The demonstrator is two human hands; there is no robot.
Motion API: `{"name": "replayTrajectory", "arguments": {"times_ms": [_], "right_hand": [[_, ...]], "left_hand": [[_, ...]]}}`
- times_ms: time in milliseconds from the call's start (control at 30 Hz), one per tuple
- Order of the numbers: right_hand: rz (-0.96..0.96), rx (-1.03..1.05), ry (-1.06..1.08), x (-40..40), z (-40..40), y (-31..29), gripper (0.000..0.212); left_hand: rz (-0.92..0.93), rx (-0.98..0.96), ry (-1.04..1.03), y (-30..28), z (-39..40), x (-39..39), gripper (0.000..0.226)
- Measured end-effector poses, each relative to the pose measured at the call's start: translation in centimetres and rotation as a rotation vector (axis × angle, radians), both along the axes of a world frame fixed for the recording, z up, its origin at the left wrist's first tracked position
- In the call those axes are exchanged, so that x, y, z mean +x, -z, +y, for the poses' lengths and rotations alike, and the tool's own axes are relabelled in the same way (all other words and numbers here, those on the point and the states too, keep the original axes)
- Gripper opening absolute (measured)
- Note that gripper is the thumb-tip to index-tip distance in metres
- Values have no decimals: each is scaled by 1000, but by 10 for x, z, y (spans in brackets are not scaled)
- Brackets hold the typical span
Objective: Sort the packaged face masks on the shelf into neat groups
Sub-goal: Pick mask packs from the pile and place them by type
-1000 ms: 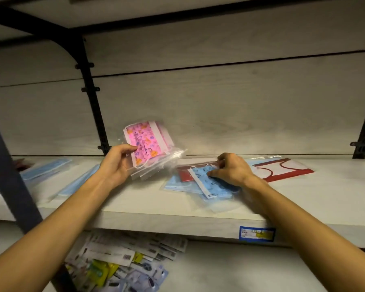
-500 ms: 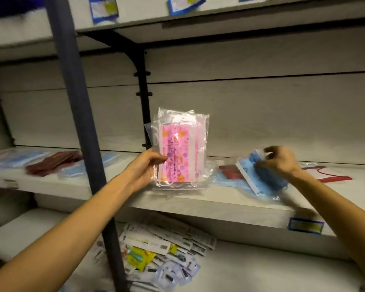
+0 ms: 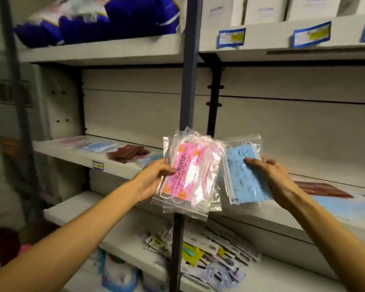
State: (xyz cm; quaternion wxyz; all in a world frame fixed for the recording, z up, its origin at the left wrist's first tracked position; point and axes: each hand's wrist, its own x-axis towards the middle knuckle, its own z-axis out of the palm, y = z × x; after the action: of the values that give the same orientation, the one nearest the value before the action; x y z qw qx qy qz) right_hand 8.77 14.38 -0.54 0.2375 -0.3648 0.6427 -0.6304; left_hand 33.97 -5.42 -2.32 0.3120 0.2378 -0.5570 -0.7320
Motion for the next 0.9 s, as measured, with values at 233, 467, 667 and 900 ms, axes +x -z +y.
{"name": "replayTrajectory", "arguments": {"times_ms": [233,467,667,900], "right_hand": [[-155,43,-267,119,-82,28,36],[-124,73,-416,200,-175,30,38],[-188,29,-405,225,-266,37,43],[-161,-26,-337,221,-385,27,41]], "left_hand": [[-105,-62,-271,29,-54,111,39],[-233,-152,-474,37,-111,184,25],[-270,-164,-497,39,-185,210,23],[-327,-192,-515,9,-309,222,13]]}}
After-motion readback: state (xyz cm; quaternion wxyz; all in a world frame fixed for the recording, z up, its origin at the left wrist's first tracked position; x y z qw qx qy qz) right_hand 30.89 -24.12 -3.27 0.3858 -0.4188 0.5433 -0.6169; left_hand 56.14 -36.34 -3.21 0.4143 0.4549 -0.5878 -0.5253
